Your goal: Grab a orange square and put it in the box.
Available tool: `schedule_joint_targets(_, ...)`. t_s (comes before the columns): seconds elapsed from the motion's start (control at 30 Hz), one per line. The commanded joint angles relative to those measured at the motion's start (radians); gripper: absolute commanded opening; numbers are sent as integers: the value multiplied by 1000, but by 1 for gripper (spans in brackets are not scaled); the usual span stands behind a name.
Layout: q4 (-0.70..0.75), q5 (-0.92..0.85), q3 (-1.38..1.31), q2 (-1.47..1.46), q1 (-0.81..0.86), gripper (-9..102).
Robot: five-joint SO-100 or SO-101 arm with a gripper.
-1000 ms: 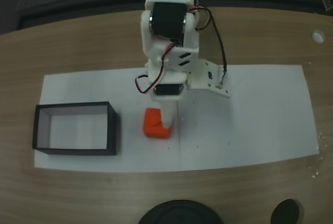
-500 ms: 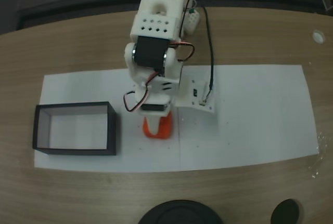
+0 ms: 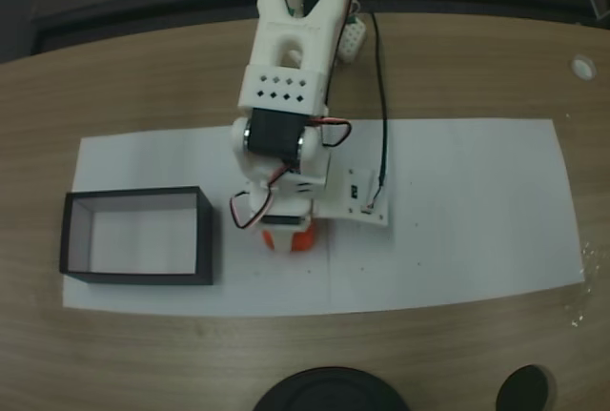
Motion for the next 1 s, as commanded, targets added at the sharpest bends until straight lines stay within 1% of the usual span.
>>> schedule_joint_targets(0.0,2,-2,-26,12,-2,8)
schedule_joint_targets(0.13,25,5,-98,18,21,8)
schedule_joint_targets(0.3,150,-3,-328,123,95,8)
schedule_joint_targets(0.43,229,-38,-563,216,193,12)
schedule_joint_targets(0.57,256,-80,-727,241,319,13)
schedule_joint_targets(0.73,252,-127,-750,219,428,13)
schedule_joint_targets(0.97,256,-129,-750,78,465,13)
